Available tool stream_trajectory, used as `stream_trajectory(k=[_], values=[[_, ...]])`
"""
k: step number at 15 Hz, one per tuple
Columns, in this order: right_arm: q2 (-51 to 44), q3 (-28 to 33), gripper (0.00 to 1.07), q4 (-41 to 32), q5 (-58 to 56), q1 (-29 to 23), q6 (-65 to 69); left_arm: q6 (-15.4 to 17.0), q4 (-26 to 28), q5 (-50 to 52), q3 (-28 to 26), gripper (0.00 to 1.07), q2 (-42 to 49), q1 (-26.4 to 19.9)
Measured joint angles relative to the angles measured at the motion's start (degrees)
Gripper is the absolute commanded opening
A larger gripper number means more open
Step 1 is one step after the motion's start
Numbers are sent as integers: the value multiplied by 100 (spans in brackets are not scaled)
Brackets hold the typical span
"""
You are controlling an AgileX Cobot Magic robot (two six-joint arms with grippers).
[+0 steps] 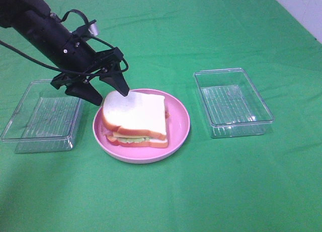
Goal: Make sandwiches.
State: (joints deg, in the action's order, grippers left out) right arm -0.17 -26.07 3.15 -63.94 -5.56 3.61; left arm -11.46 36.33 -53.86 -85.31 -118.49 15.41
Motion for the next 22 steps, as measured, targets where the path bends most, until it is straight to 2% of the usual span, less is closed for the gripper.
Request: stream_trajectory(k=[1, 2, 3, 4, 7, 10, 13, 15, 19, 22], values=[[0, 0, 93, 0, 0, 0, 0, 212, -275, -178, -189, 76, 0, 0], [0, 0, 93, 0, 0, 0, 0, 504, -785, -733, -550, 92, 0, 0], [0, 0, 93, 0, 0, 0, 0, 607, -1117, -1049, -745, 96, 0, 0], [0, 0, 93, 0, 0, 0, 0, 653, -1301, -1169, -819, 96, 17, 0], [0, 0, 93, 0, 0, 0, 0, 974, -2441, -1513, -1094, 96, 292, -74], [0, 0, 93, 0, 0, 0, 0, 940, -2939, -1536, -1180, 96, 619, -768], [0, 0, 93, 0, 0, 0, 0, 470, -2985, -1536, -1112, 95, 1100, -1656], [0, 0, 93, 0, 0, 0, 0, 378, -2979, -1536, -653, 95, 1553, -1822], [0, 0, 93, 0, 0, 0, 0, 332, -2876, -1513, 974, 95, 3306, -1822], [0, 0, 93, 0, 0, 0, 0, 332, -2853, -1375, 2544, 95, 5306, -1822]])
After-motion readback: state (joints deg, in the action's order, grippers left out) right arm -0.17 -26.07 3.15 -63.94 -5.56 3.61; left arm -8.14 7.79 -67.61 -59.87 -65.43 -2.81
